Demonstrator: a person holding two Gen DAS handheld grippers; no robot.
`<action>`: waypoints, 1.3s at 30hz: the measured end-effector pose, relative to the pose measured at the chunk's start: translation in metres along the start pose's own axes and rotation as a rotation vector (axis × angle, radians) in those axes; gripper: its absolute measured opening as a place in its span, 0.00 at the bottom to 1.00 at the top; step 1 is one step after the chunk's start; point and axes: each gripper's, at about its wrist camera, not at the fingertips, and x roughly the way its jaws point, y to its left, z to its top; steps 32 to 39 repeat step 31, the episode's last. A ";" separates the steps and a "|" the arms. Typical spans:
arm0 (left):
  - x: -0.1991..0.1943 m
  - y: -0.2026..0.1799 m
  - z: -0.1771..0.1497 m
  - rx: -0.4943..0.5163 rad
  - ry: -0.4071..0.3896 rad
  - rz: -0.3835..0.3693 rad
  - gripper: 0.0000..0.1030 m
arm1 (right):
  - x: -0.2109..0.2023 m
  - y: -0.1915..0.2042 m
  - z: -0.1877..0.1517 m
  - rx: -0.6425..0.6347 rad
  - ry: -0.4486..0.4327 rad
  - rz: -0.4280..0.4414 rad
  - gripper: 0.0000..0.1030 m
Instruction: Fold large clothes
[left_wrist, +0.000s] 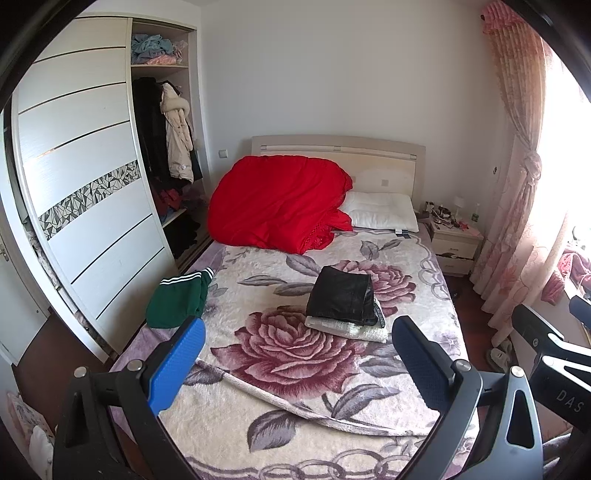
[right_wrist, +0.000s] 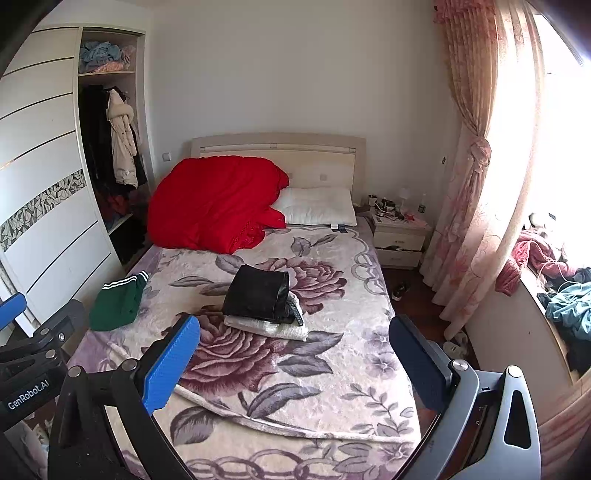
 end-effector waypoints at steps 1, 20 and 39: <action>0.000 -0.001 -0.002 -0.001 -0.001 0.001 1.00 | 0.001 0.000 0.000 0.000 0.002 0.002 1.00; -0.007 -0.004 -0.007 -0.009 -0.009 0.016 1.00 | -0.001 0.000 0.005 -0.004 -0.007 0.010 1.00; -0.017 -0.003 -0.016 -0.028 -0.021 0.041 1.00 | -0.006 0.004 0.000 -0.015 -0.009 0.013 1.00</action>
